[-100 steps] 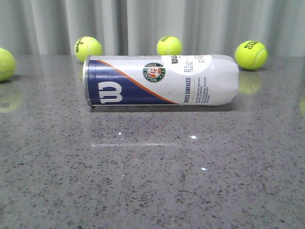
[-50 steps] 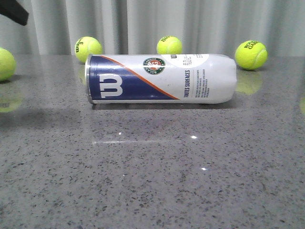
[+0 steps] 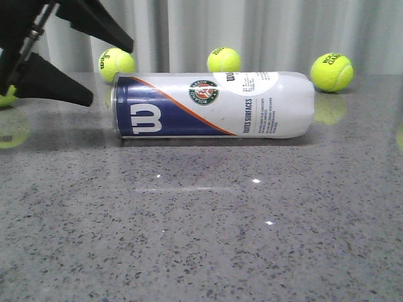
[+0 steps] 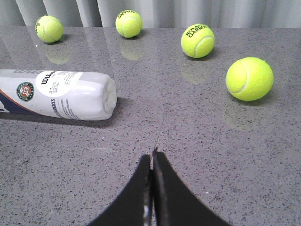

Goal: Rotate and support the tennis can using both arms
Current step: 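Lower the left gripper onto the can's blue end and grasp it, then lift the blue end with the left gripper, tilting the can upright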

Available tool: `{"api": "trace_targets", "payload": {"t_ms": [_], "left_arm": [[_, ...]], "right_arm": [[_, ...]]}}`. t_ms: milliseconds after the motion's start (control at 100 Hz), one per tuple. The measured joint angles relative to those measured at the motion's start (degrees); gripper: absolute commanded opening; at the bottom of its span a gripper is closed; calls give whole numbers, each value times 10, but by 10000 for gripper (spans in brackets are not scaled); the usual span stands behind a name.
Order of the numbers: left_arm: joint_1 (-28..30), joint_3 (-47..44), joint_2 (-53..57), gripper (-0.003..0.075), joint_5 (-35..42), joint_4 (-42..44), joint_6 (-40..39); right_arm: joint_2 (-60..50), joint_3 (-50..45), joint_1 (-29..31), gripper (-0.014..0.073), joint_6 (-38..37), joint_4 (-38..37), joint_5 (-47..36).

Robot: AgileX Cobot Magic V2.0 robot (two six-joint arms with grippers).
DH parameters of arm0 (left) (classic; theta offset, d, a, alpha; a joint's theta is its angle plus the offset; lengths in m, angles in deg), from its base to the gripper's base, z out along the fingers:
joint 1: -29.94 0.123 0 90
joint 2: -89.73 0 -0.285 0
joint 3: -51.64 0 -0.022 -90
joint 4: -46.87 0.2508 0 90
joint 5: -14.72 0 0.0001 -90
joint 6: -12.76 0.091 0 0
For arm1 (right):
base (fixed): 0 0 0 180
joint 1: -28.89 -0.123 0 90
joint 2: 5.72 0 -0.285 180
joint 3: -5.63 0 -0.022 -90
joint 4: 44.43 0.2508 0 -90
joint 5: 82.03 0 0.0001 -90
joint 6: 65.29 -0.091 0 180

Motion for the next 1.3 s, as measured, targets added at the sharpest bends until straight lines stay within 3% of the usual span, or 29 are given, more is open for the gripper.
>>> {"api": "trace_targets", "payload": {"t_ms": [140, 210, 540, 1030, 1160, 1300], "left_arm": [[-27, 19, -44, 559, 5, -28, 13], [-39, 25, -61, 514, 5, -53, 32], [-55, 31, -70, -23, -16, -104, 59], [-55, 33, -46, -21, -61, -190, 125], [-55, 52, -2, -21, -49, -155, 129], [-55, 113, 45, -21, -53, -53, 70]], "right_arm": [[0, 0, 0, -57, 0, 0, 1], [0, 0, 0, -57, 0, 0, 1], [0, 0, 0, -57, 3, 0, 1], [0, 0, 0, -57, 3, 0, 1], [0, 0, 0, -57, 3, 0, 1], [0, 0, 0, -57, 3, 0, 1]]}}
